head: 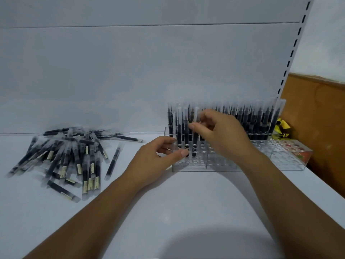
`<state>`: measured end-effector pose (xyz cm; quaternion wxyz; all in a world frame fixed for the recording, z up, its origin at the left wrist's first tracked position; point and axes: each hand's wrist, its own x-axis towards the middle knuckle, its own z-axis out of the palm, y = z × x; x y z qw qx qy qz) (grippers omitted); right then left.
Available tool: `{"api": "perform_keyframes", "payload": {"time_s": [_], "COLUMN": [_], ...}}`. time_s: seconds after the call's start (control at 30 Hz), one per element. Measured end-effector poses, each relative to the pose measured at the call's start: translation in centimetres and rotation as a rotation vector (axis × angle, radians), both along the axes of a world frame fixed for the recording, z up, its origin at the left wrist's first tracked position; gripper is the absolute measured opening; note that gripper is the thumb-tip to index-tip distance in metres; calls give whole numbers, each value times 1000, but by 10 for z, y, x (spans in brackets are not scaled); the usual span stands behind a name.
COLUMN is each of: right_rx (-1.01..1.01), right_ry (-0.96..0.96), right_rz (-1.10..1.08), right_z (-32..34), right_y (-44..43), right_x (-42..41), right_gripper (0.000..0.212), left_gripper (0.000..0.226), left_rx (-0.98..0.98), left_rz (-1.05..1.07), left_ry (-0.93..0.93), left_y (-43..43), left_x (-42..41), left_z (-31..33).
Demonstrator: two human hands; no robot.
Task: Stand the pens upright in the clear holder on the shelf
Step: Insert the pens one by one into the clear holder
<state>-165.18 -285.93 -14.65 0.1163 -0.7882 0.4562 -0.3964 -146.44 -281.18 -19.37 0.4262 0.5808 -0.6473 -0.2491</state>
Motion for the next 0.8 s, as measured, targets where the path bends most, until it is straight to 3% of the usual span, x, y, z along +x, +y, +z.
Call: {"api": "perform_keyframes", "payload": {"time_s": [0.3, 0.43, 0.5, 0.63, 0.8], "right_rx": [12, -102, -186, -319, -135], "right_ry": [136, 160, 98, -4, 268], "right_rz": [-50, -161, -163, 57, 372], "right_z": [-2, 4, 5, 10, 17], "right_y": [6, 11, 13, 27, 65], "right_x": [-2, -5, -6, 9, 79], "right_gripper": [26, 43, 49, 43, 18], "left_gripper": [47, 59, 49, 24, 23], "left_rx": [9, 0, -38, -103, -138], "left_rz": [-2, -17, 17, 114, 331], "left_ry": [18, 63, 126, 114, 46], "left_y": [-1, 5, 9, 16, 52], "left_x": [1, -1, -2, 18, 88], "left_z": [-1, 2, 7, 31, 28]}}
